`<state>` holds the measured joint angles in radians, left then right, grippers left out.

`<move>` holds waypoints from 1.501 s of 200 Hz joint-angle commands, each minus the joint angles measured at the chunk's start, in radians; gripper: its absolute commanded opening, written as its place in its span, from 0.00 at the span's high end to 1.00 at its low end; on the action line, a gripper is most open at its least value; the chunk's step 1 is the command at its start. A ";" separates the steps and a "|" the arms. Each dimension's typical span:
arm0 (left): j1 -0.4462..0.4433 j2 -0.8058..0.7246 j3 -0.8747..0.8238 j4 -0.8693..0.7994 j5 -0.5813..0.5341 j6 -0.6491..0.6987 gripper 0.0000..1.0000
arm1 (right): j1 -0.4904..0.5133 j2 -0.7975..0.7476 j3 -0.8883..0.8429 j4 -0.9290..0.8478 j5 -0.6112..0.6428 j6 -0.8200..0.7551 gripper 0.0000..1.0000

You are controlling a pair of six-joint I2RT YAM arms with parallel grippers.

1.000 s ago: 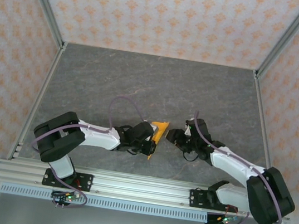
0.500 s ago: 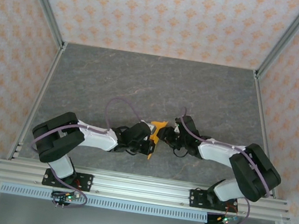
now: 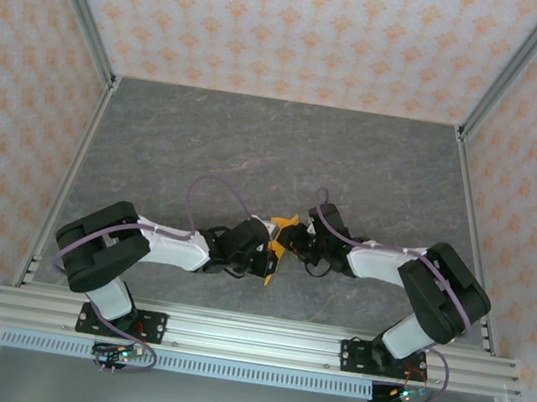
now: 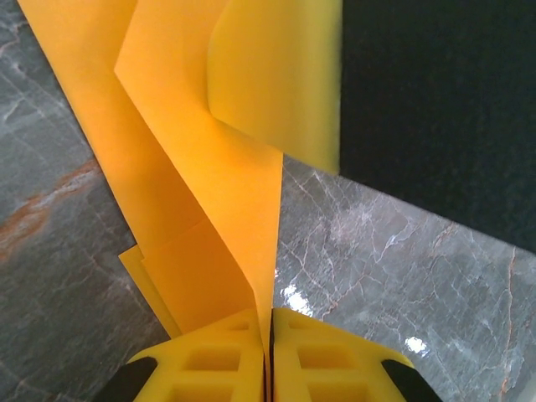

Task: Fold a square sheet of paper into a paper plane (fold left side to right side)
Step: Fold the wing for the fifth time at the center of the table.

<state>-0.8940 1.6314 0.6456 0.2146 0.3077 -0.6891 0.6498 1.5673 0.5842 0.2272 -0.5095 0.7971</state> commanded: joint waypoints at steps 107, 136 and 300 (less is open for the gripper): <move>0.009 -0.020 -0.003 0.019 -0.002 -0.012 0.85 | 0.007 0.067 0.061 -0.116 0.058 -0.026 0.60; 0.009 -0.025 -0.003 0.020 -0.004 -0.013 0.84 | 0.007 0.066 0.069 -0.140 0.063 -0.038 0.60; 0.192 -0.239 -0.140 0.091 0.091 -0.120 0.49 | 0.007 0.071 0.068 -0.141 0.059 -0.045 0.61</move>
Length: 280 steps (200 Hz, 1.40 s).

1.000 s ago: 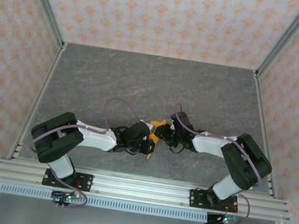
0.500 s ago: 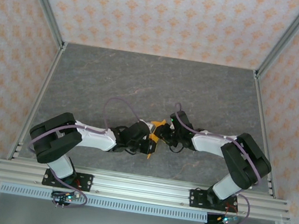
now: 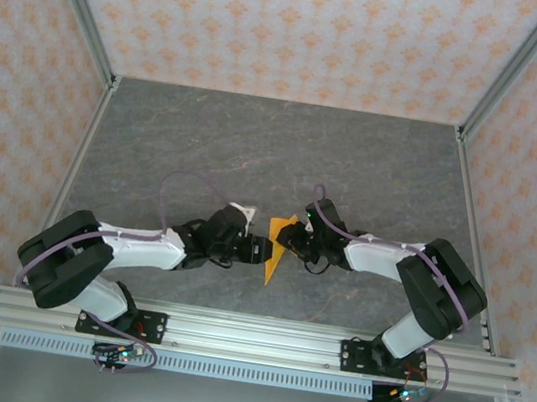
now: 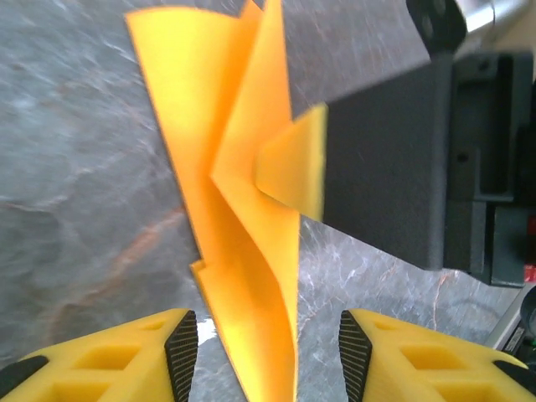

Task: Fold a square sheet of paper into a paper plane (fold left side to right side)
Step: Fold the wing for the fifth time at the center of the table.

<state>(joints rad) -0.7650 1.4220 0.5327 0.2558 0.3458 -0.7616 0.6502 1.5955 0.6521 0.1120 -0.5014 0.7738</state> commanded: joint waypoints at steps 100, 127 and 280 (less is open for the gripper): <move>0.118 0.191 0.046 0.225 0.204 -0.183 0.64 | 0.006 0.037 -0.002 -0.028 0.050 -0.027 0.61; 0.118 0.238 0.046 0.308 0.240 -0.224 0.65 | 0.006 0.038 -0.003 -0.027 0.049 -0.026 0.61; 0.118 0.357 0.066 0.380 0.269 -0.306 0.78 | 0.006 0.042 -0.002 -0.032 0.049 -0.024 0.61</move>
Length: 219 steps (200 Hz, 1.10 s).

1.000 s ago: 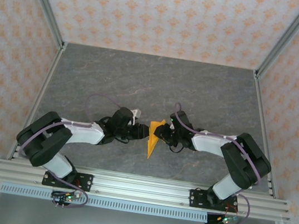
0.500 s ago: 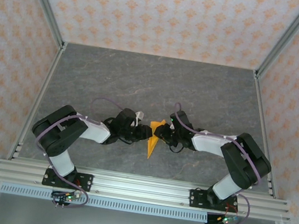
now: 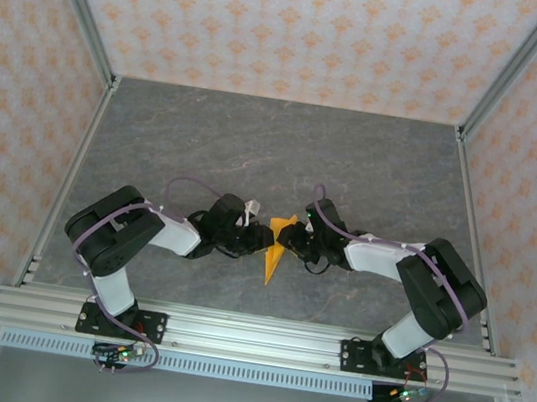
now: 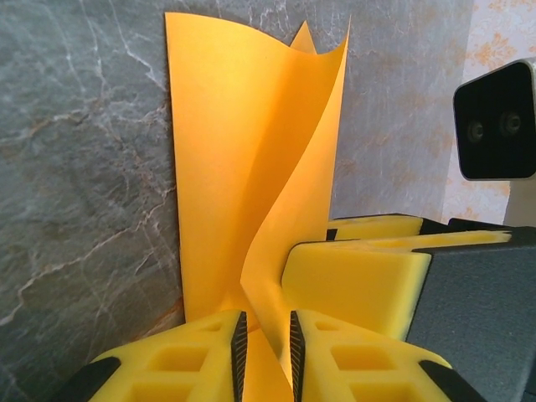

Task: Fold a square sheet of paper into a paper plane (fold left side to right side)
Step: Fold the wing for the fifth time at the center of the table.

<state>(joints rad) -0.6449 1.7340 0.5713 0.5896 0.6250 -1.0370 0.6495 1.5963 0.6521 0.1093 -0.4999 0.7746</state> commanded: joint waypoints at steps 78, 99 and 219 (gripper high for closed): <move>-0.002 0.063 0.013 0.054 -0.046 -0.060 0.97 | 0.007 0.017 -0.008 -0.019 0.045 -0.021 0.60; -0.001 0.049 0.010 0.027 -0.059 -0.046 1.00 | 0.005 -0.038 -0.006 -0.028 0.061 -0.031 0.57; 0.005 -0.013 0.001 -0.031 -0.090 0.001 1.00 | -0.067 -0.021 0.045 0.082 -0.053 0.018 0.40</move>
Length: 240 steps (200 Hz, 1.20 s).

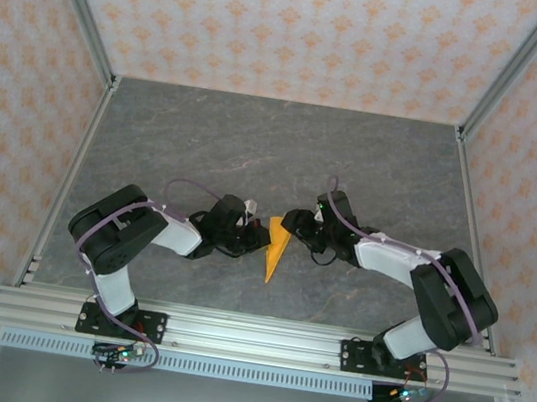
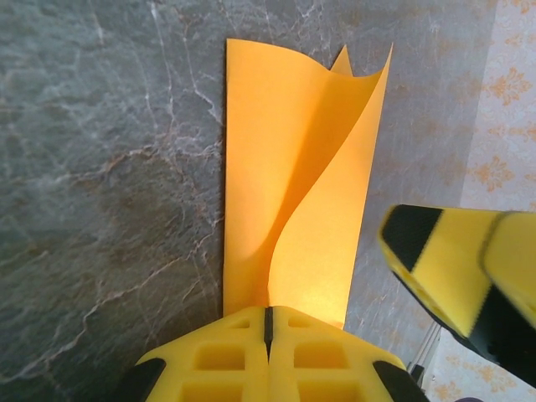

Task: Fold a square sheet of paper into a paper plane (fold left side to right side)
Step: Fold the wing for the fifth time at the center of the table.

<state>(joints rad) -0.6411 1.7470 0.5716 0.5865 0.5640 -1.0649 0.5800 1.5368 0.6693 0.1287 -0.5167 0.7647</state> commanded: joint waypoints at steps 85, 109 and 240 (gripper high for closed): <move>0.001 -0.036 0.004 -0.064 -0.046 0.055 1.00 | 0.018 0.094 0.049 0.075 -0.043 0.025 0.41; 0.001 -0.036 0.007 -0.080 -0.053 0.066 1.00 | 0.018 0.098 0.050 0.066 -0.039 0.022 0.41; 0.000 0.015 0.015 -0.064 -0.039 0.081 1.00 | 0.012 -0.004 0.079 -0.042 0.001 -0.011 0.49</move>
<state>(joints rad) -0.6411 1.7374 0.5728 0.5362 0.5415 -1.0119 0.5949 1.6112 0.7219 0.1299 -0.5472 0.7780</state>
